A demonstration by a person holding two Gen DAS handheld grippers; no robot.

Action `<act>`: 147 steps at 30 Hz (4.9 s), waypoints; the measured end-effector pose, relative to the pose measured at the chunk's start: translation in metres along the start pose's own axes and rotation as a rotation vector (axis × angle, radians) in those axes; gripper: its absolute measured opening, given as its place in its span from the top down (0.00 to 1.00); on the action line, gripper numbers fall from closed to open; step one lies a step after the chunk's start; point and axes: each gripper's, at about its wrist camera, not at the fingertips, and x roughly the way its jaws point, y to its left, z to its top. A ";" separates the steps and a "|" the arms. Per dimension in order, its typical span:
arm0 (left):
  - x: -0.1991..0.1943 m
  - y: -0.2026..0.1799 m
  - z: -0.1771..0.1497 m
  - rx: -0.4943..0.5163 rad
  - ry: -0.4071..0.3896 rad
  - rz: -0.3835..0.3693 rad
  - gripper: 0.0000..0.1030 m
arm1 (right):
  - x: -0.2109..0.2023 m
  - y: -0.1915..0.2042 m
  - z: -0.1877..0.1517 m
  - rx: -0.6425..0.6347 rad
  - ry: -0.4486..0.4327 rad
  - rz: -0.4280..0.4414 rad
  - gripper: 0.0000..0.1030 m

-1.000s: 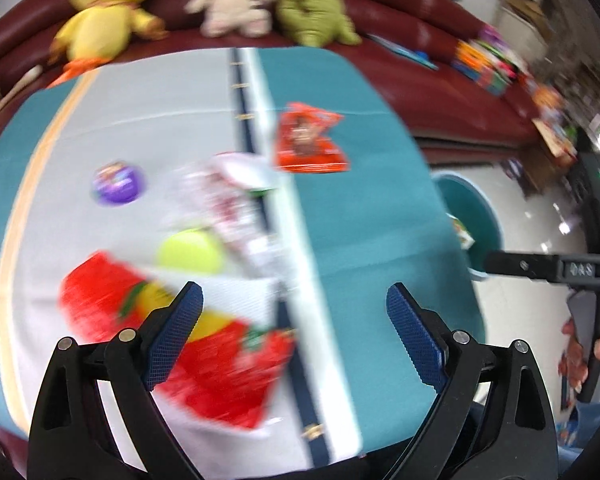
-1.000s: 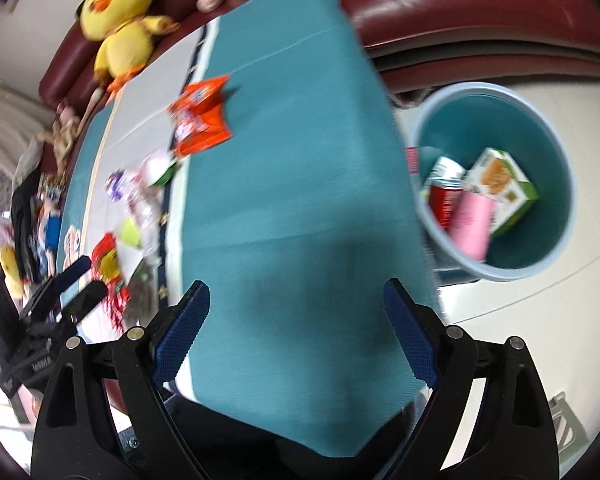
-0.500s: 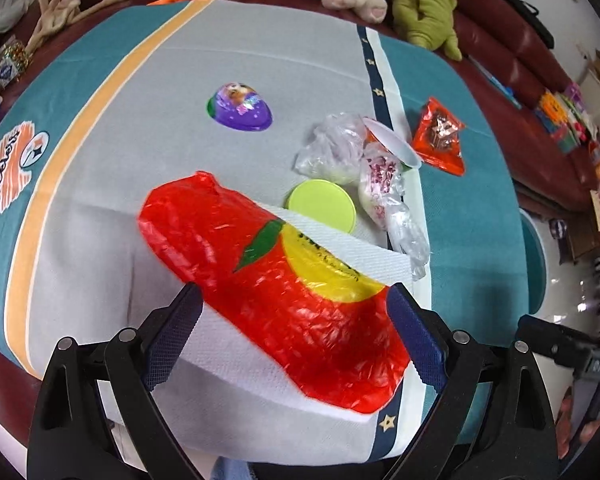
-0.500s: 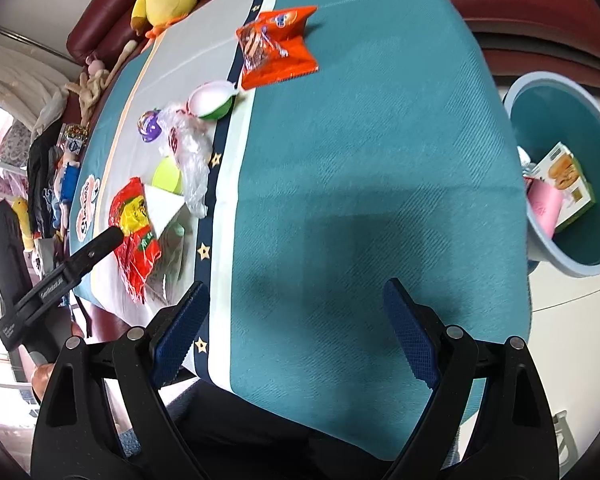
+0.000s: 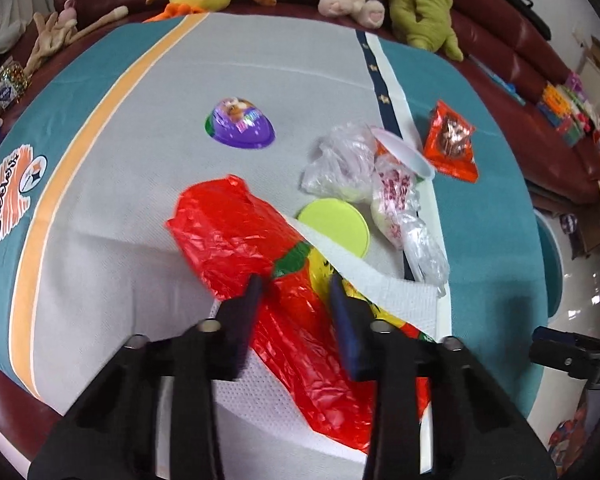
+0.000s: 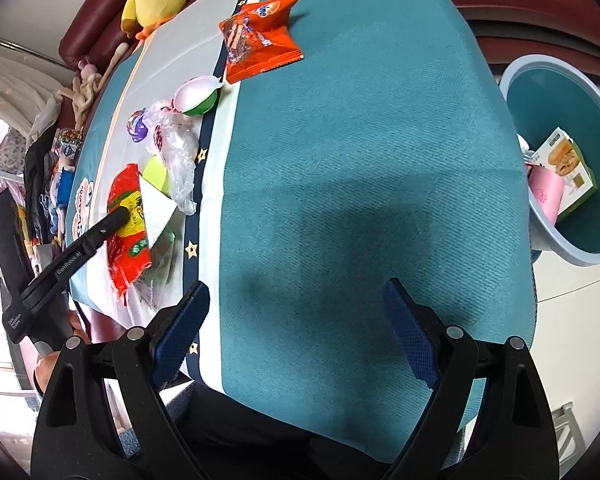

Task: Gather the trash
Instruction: 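Move both tools back over the table toward the red bag and paper towel, then grasp the red plastic bag with the left tool while the right tool grasps the white paper towel, then carry the red bag and paper towel over the bin and release both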

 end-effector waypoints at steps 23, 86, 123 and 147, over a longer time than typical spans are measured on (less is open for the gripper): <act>-0.033 0.107 -0.007 0.016 -0.066 -0.134 0.93 | 0.035 0.155 0.024 -0.315 0.037 -0.012 0.18; 0.005 -0.047 -0.028 0.139 0.030 -0.317 0.88 | 0.013 0.094 0.051 -0.274 -0.100 -0.035 0.88; 0.037 -0.171 -0.030 0.343 0.125 -0.261 0.88 | -0.030 -0.056 0.042 -0.067 -0.192 -0.006 0.96; 0.004 -0.173 -0.003 0.317 0.028 -0.281 0.88 | -0.096 -0.090 0.048 0.008 -0.342 0.021 0.96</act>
